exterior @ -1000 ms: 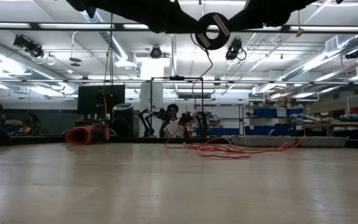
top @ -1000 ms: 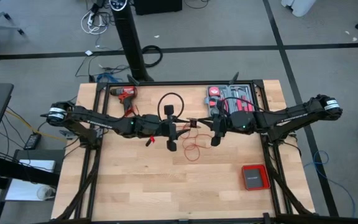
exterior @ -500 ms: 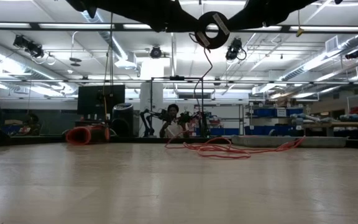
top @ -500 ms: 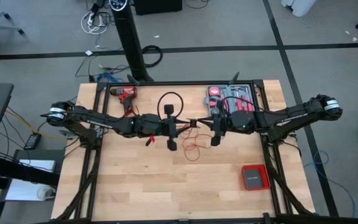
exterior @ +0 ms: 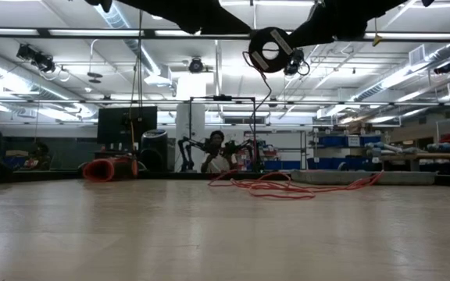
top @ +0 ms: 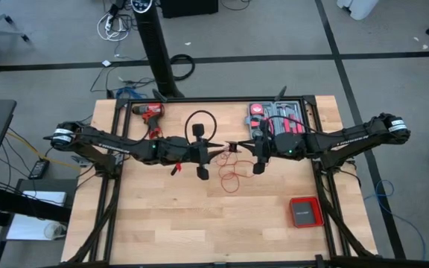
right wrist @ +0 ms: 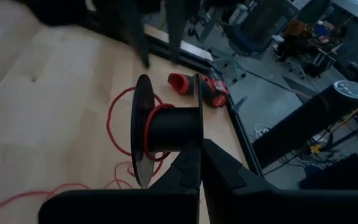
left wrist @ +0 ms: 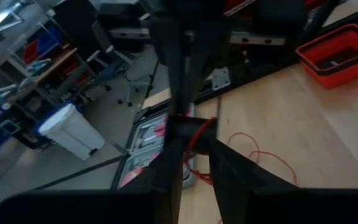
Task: Coil cords
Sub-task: Coil the red wire on the black spool
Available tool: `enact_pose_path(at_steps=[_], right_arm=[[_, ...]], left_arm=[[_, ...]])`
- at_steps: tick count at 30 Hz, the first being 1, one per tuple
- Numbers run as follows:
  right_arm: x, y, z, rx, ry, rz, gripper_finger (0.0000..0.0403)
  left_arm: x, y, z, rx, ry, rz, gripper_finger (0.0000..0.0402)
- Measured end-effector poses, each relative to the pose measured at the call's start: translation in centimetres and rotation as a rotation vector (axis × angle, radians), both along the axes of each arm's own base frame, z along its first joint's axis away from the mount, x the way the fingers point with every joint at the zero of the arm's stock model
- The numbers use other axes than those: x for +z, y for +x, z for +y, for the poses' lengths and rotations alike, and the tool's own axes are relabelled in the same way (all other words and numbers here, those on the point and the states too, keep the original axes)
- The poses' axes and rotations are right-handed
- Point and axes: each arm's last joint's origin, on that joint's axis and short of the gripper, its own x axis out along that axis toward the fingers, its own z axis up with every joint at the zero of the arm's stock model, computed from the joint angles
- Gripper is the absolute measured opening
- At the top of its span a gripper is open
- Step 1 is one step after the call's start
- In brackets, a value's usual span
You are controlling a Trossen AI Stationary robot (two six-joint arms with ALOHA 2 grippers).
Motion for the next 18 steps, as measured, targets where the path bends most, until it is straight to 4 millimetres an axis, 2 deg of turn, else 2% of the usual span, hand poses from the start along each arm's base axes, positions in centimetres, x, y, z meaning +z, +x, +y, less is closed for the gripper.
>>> enact_pose_path(at_steps=[9,18], right_arm=[[-0.07,0.03,0.15,0.061,-0.006,0.015,0.0],[0.2,0.46,0.3,0.094,0.009,-0.033,0.0]], left_arm=[[0.23,-0.26,0.2,0.053,-0.023,-0.009,0.0082],[0.25,-0.21,0.13,0.02,-0.032,-0.012,0.0099]])
